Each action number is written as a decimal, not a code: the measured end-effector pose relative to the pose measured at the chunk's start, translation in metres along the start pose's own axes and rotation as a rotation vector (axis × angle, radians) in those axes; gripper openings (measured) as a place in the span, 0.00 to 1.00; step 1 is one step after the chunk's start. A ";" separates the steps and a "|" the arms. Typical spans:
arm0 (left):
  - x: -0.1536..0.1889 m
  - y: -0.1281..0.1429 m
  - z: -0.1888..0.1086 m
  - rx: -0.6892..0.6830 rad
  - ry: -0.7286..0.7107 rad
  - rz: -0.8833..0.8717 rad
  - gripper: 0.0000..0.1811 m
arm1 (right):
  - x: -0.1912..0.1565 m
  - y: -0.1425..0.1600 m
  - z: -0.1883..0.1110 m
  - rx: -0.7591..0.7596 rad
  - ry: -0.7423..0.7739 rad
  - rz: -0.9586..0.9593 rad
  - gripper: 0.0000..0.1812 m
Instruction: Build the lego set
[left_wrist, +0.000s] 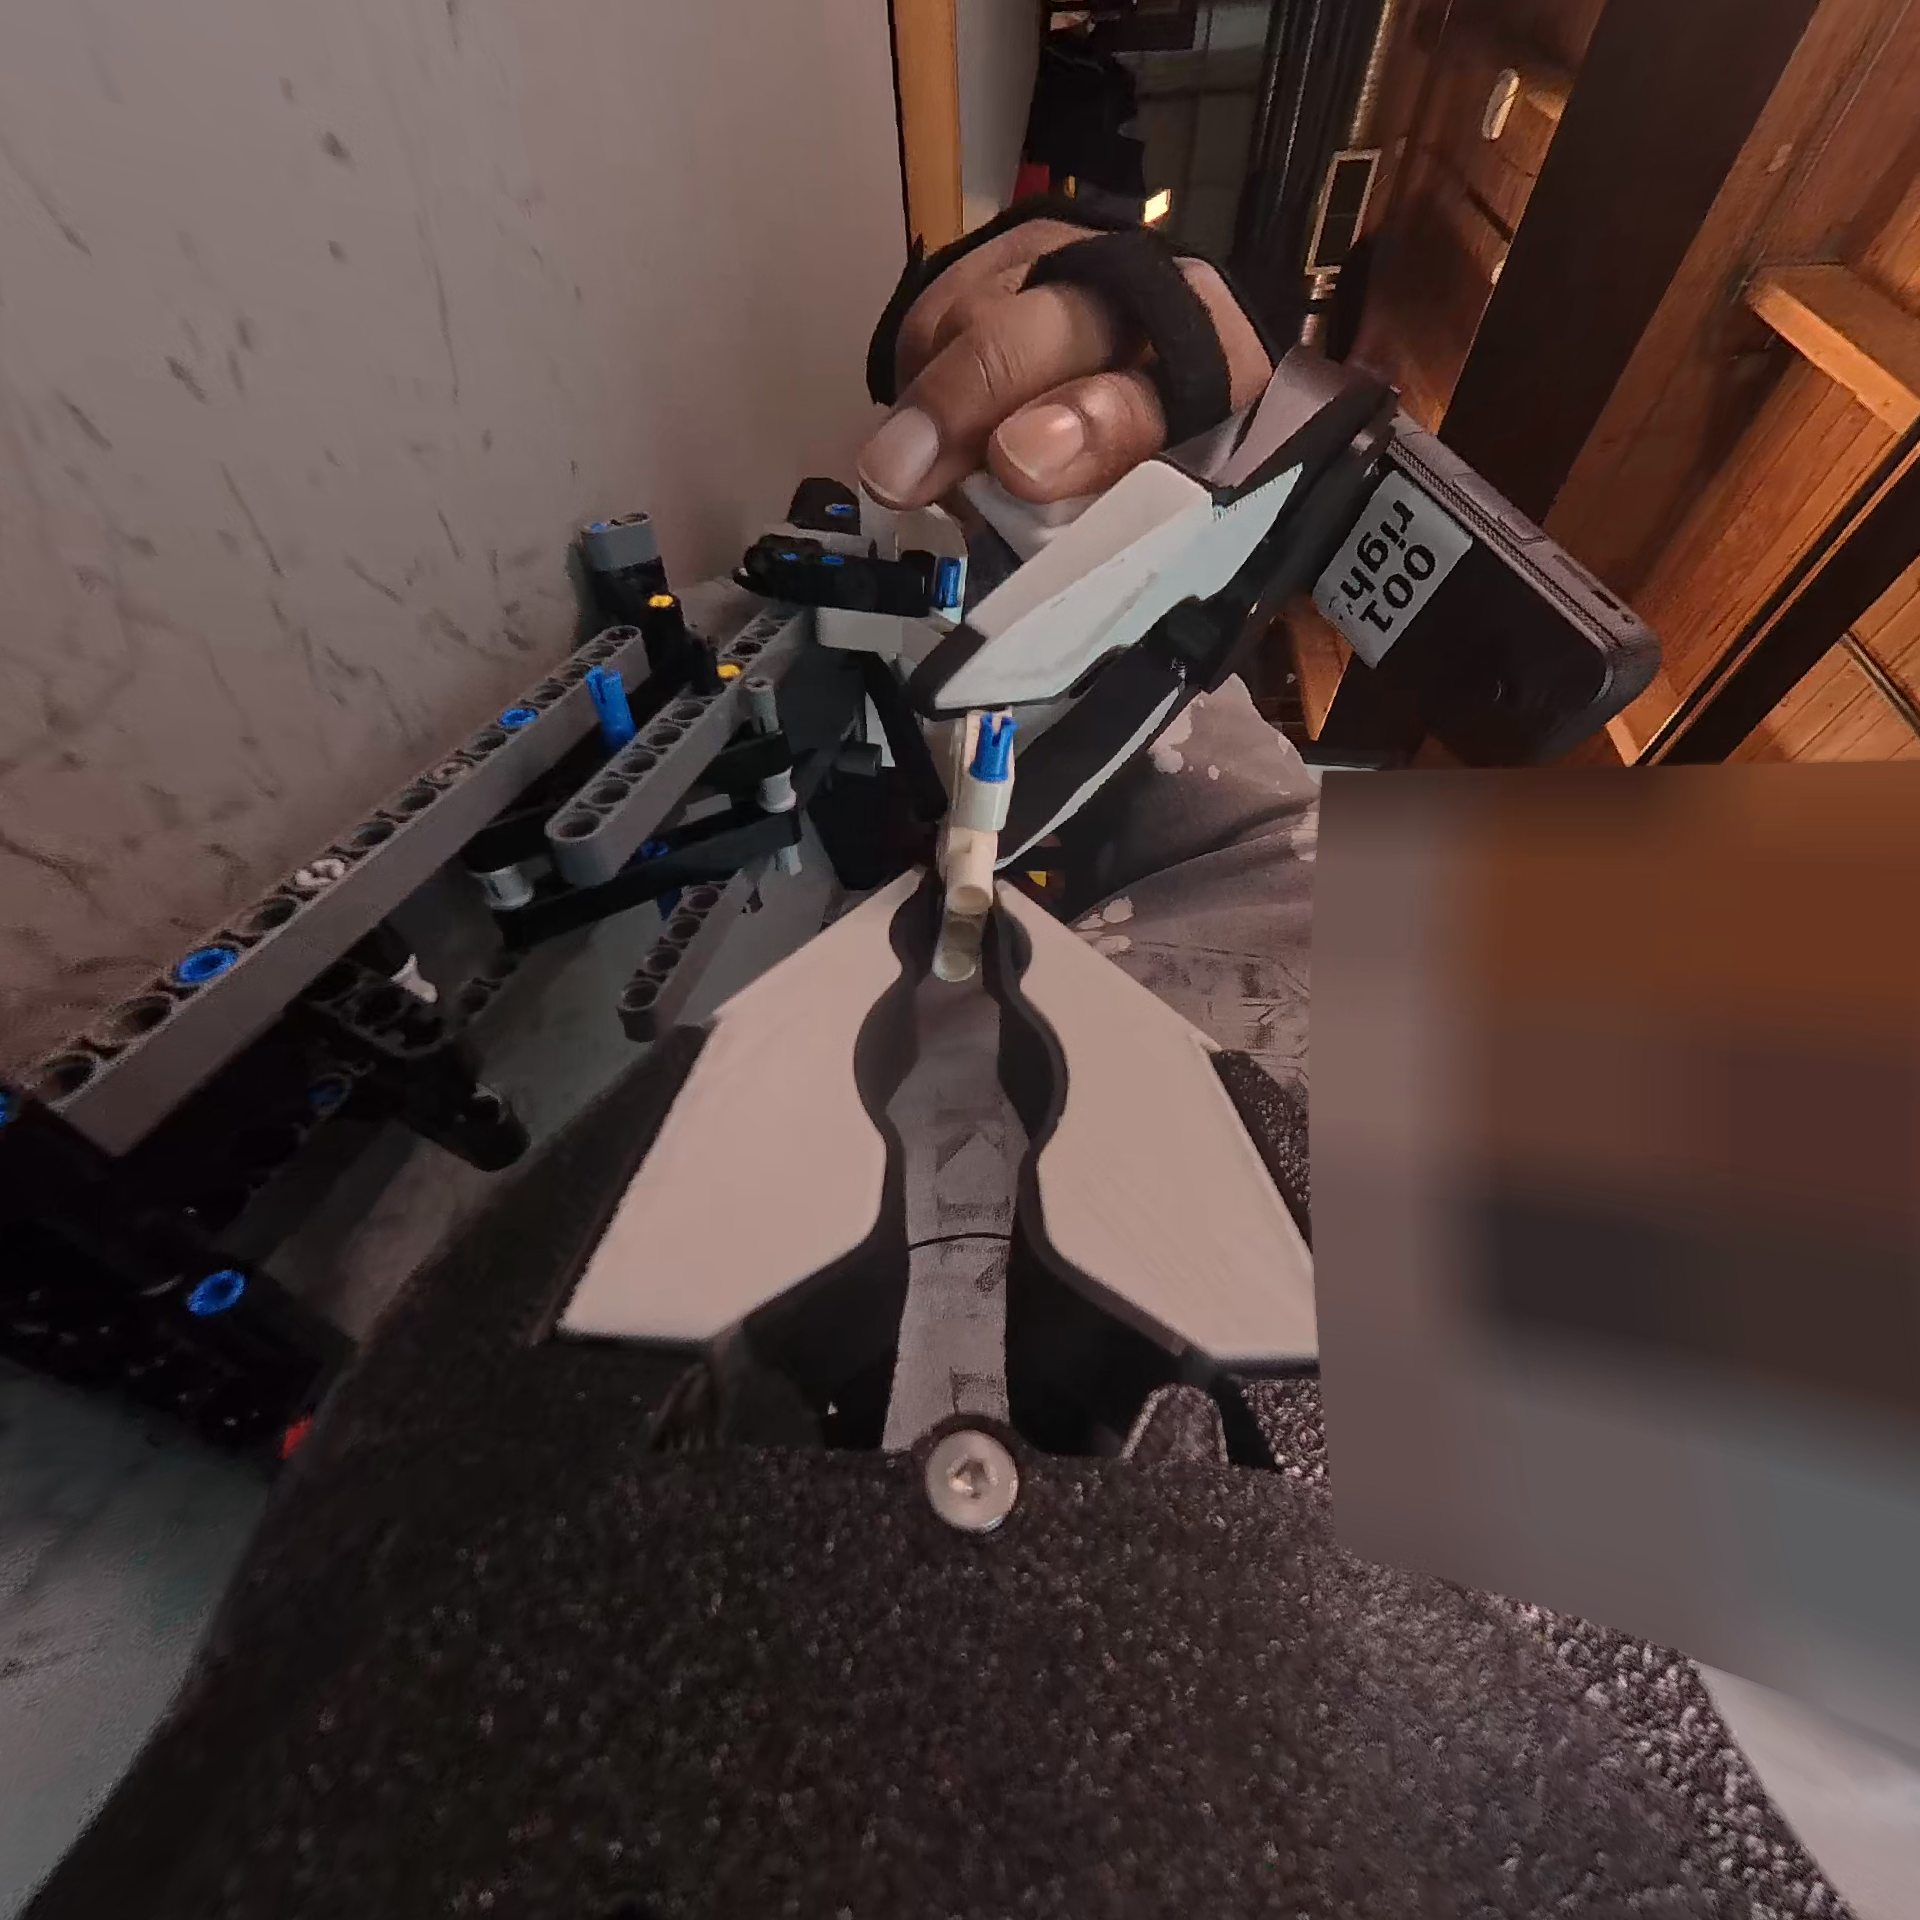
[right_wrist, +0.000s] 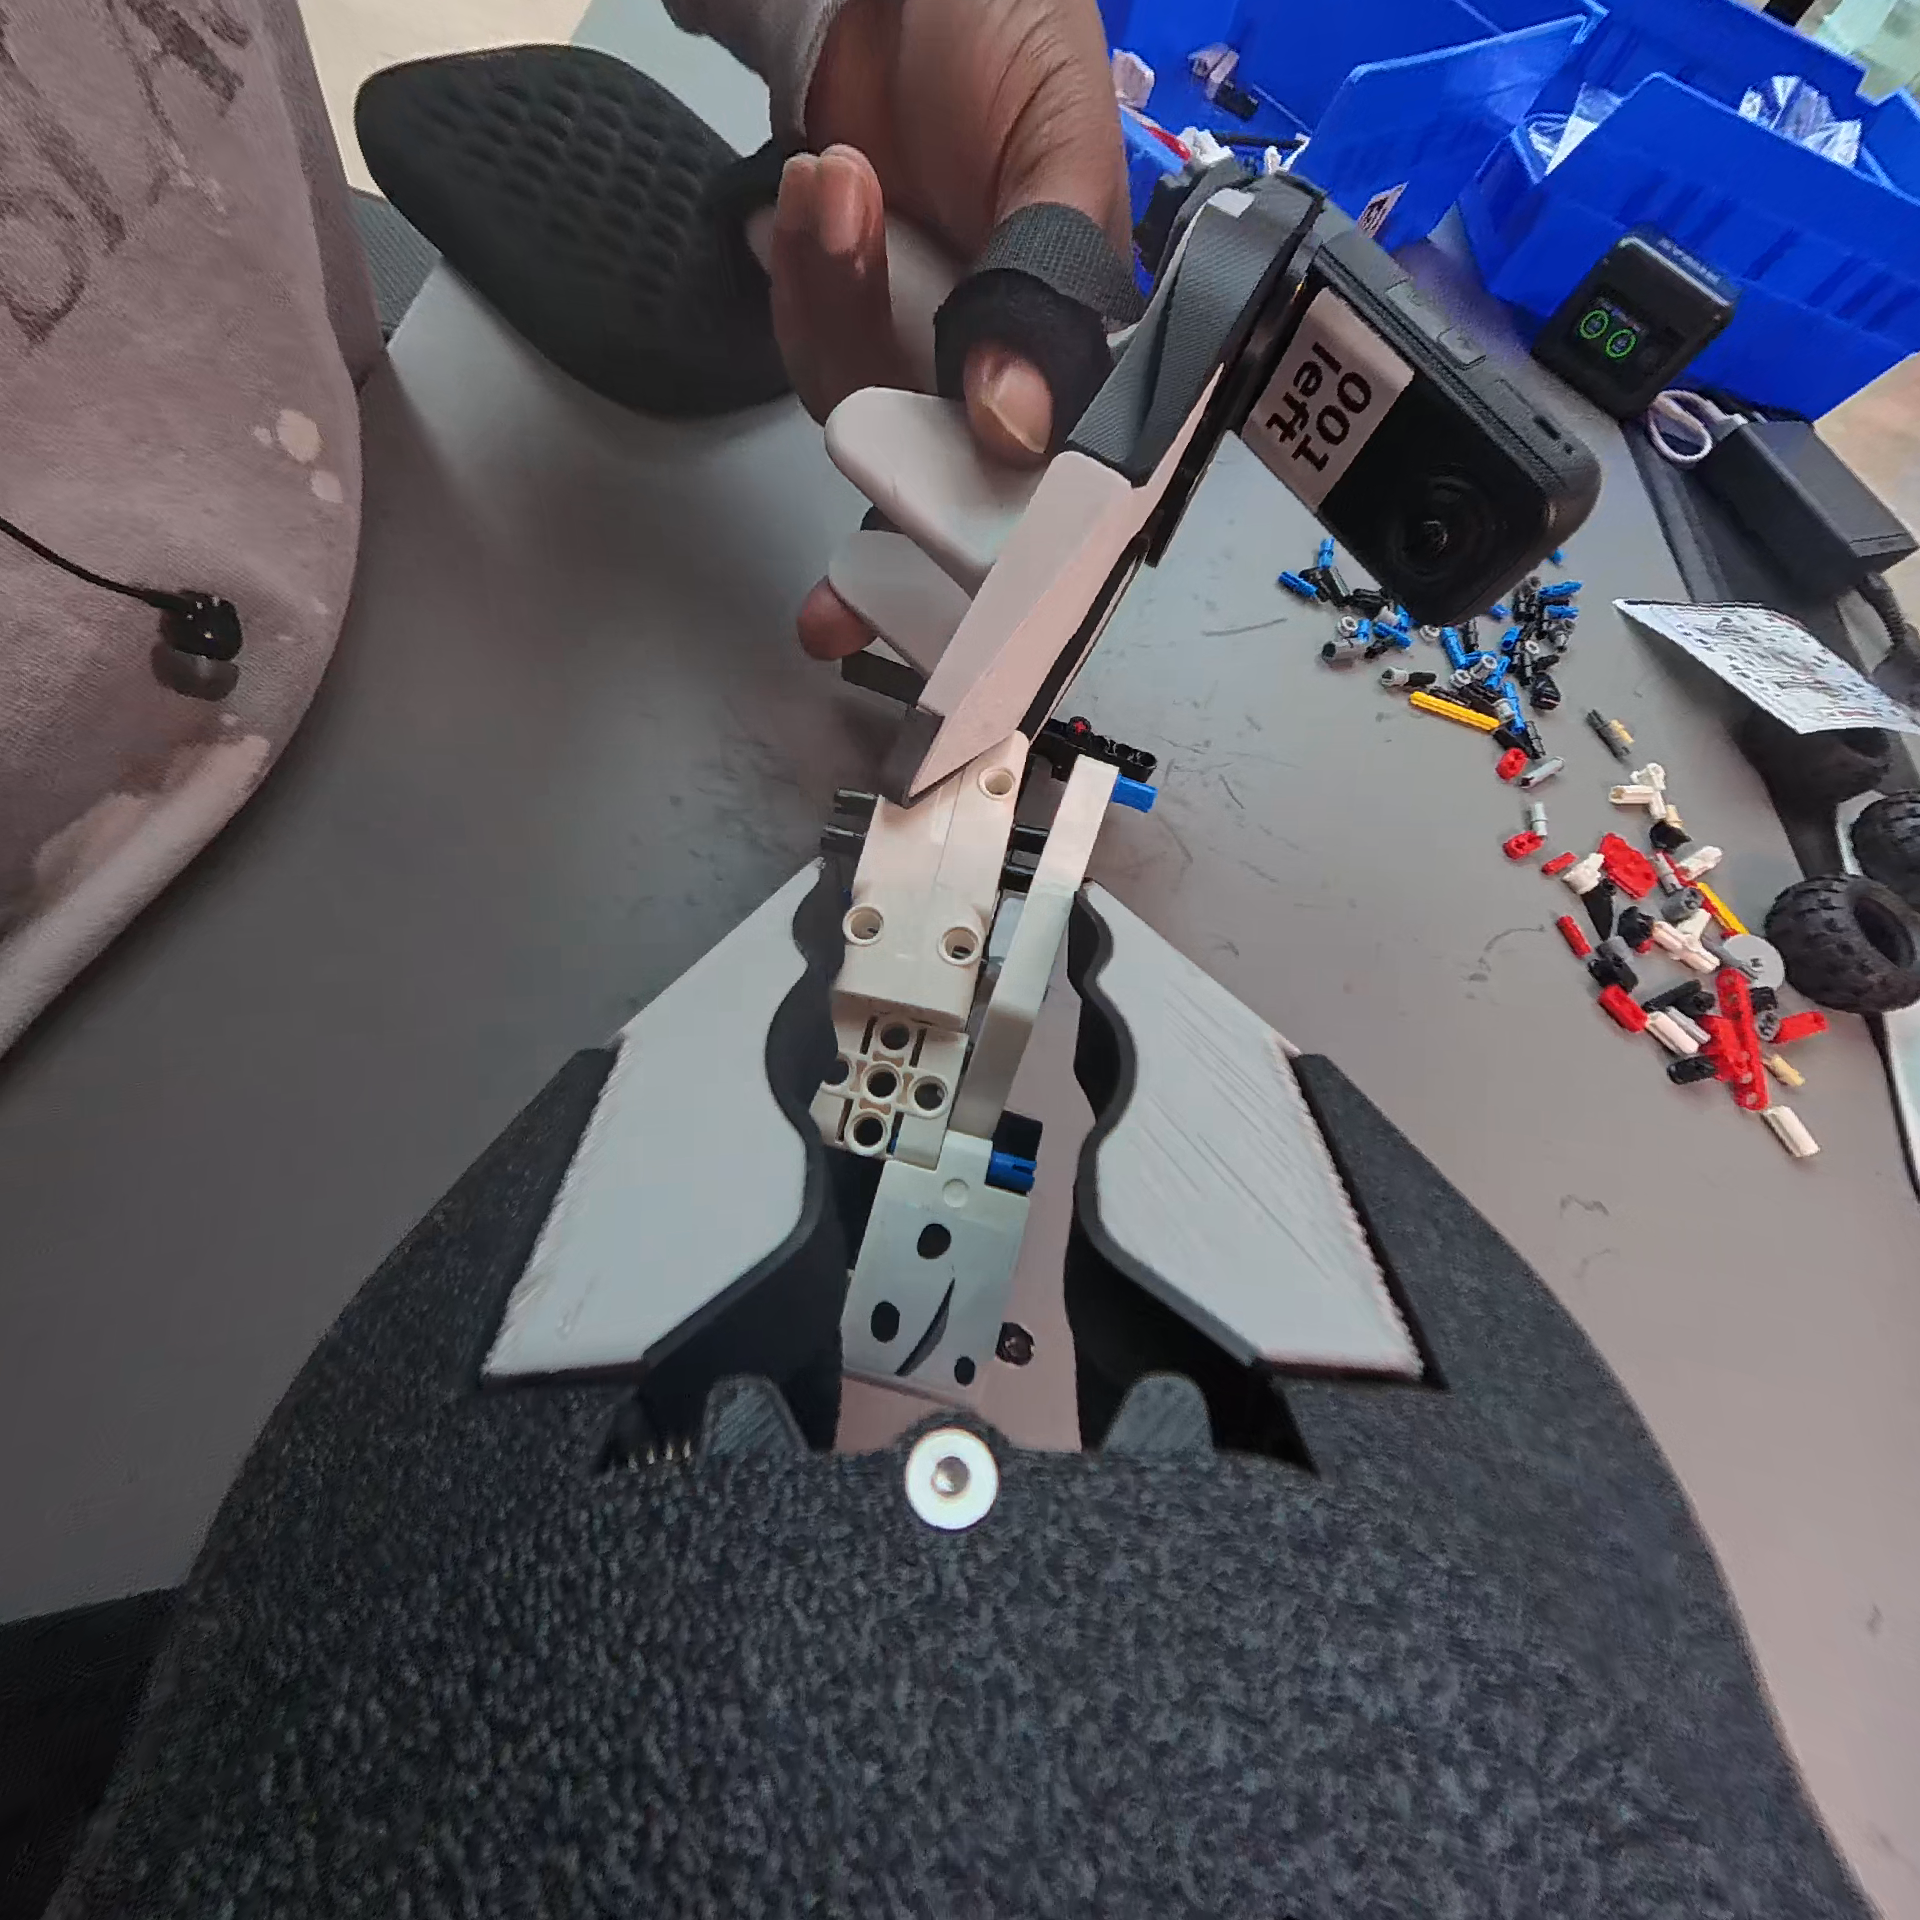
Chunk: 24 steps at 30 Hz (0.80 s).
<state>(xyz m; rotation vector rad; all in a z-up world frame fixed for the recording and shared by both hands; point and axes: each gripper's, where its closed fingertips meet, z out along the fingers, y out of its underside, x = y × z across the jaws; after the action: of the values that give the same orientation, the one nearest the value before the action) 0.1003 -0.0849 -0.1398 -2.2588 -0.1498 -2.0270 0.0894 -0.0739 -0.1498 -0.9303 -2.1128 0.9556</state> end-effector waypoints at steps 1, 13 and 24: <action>0.000 0.000 0.000 -0.010 -0.009 -0.004 0.03 | 0.000 0.000 0.000 -0.005 0.000 -0.009 0.23; 0.002 0.005 0.001 -0.132 -0.059 -0.006 0.03 | -0.004 -0.003 0.000 0.064 -0.067 0.082 0.24; 0.002 0.000 0.005 -0.120 -0.023 -0.042 0.03 | -0.006 -0.010 -0.002 0.071 -0.132 0.195 0.32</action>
<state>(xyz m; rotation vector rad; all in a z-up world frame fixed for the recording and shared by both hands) 0.1056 -0.0846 -0.1387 -2.3697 -0.0794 -2.0846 0.0908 -0.0830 -0.1419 -1.0786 -2.1083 1.2126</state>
